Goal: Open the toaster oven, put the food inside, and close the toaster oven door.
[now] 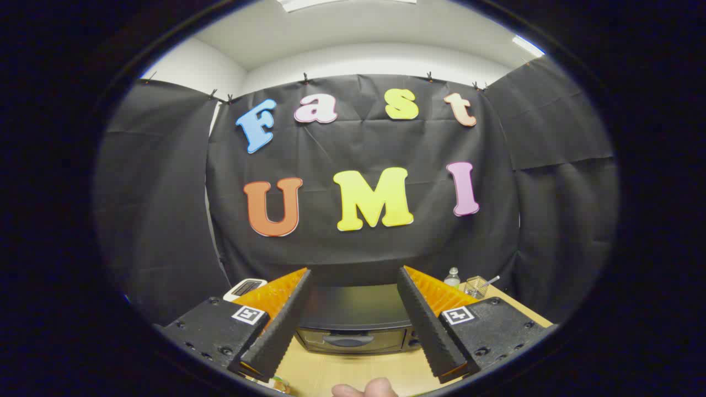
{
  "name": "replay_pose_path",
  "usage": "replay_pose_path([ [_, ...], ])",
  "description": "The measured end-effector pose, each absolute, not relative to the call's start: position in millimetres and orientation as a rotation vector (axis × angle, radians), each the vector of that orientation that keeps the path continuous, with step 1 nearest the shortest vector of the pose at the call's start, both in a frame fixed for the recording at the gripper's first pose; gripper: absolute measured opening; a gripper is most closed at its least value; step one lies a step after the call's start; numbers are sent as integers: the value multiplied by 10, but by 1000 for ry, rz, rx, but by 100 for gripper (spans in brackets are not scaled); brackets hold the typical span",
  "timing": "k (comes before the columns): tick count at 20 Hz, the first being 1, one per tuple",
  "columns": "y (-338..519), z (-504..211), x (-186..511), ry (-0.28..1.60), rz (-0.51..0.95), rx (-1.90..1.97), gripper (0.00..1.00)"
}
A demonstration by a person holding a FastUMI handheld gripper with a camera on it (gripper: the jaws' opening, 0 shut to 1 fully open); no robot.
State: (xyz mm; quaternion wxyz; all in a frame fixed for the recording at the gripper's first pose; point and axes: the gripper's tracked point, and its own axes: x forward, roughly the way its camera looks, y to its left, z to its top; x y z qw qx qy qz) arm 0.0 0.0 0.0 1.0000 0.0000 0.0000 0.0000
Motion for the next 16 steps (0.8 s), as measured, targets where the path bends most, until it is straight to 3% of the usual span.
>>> replay_pose_path([
  [16, -335, -55, -3, 15, 1, 22, 100],
])
